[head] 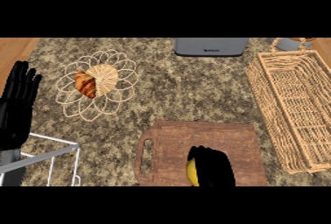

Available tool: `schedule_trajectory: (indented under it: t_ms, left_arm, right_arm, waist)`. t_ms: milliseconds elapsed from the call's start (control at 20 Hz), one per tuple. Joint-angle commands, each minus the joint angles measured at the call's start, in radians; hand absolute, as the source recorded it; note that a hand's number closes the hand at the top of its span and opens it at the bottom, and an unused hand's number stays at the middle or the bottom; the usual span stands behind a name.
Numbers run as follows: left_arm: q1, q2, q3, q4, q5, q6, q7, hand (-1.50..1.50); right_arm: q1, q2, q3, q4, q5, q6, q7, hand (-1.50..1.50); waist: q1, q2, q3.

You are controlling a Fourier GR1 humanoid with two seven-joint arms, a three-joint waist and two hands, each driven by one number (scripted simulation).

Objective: Pick the lemon from the cutting board and place it in the basket

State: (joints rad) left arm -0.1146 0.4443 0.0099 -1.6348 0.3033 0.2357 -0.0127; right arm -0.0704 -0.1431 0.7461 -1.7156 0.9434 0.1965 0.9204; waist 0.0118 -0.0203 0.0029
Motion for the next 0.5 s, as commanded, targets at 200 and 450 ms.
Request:
schedule_trajectory:
  t_ms: [200,450]
  left_arm:
    - [0.037,-0.142,-0.148,-0.026,-0.04,0.035,0.016,0.0]
    - [0.018,-0.088,-0.069,-0.004,0.013,-0.016,0.013,0.0]
  right_arm:
    - [-0.055,-0.019,-0.01,0.028,0.017,0.044,-0.043,1.5]
    - [-0.143,0.061,-0.318,0.195,0.039,-0.08,0.152,1.5]
  waist:
    - [-0.011,0.021,-0.003]
    - [-0.013,0.047,-0.003]
